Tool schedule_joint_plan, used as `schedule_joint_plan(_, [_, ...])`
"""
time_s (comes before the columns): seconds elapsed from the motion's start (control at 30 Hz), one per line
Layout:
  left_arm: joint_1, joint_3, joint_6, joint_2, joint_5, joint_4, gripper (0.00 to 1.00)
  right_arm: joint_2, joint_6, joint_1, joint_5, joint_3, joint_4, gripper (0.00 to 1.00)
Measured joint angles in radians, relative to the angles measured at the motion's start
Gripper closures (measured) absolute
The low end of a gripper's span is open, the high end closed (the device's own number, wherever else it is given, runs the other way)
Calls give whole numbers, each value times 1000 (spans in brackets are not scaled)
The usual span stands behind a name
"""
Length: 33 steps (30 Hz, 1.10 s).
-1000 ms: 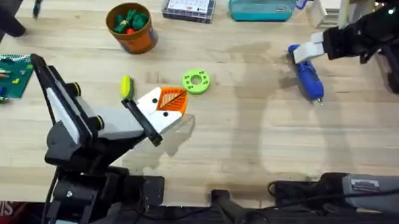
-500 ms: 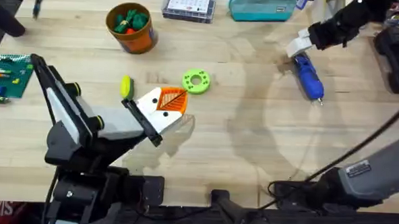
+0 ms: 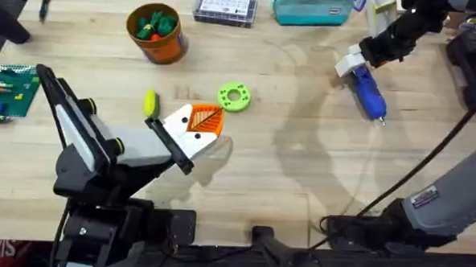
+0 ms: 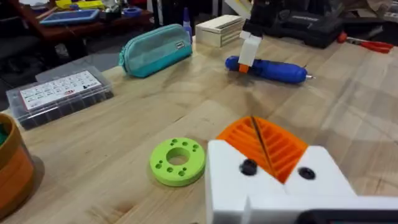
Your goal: Pick up the gripper from the table and insert it into the empty holder that is missing its gripper. Then pick up a screw, insert it into the mounting hole, and use the screwdriver to tighten it. Finally, clean up the table by picking up the vegetable and placing it into the bucket.
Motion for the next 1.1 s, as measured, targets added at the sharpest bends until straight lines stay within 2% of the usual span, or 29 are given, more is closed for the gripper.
schedule_joint_plan(0.27, [0, 0, 0, 0, 0, 0, 985, 62, -3, -2, 11, 7, -21, 8])
schedule_joint_plan(0.5, [0, 0, 0, 0, 0, 0, 985, 66, -6, -2, 10, 14, -22, 20])
schedule_joint_plan(0.57, [0, 0, 0, 0, 0, 0, 985, 66, -7, -2, 14, 14, -19, 86])
schedule_joint_plan(0.63, [0, 0, 0, 0, 0, 0, 985, 68, -13, -4, 22, 15, -14, 232])
schedule_joint_plan(0.67, [0, 0, 0, 0, 0, 0, 985, 68, -15, -6, 24, 16, -13, 347])
schedule_joint_plan(0.77, [0, 0, 0, 0, 0, 0, 985, 68, -16, -9, 24, 18, -7, 782])
schedule_joint_plan(0.8, [0, 0, 0, 0, 0, 0, 985, 70, -17, -8, 24, 18, -8, 903])
schedule_joint_plan(0.83, [0, 0, 0, 0, 0, 0, 985, 74, -16, -8, 22, 19, -9, 971])
schedule_joint_plan(1.1, [0, 0, 0, 0, 0, 0, 985, 74, -16, -8, 24, 24, -47, 988])
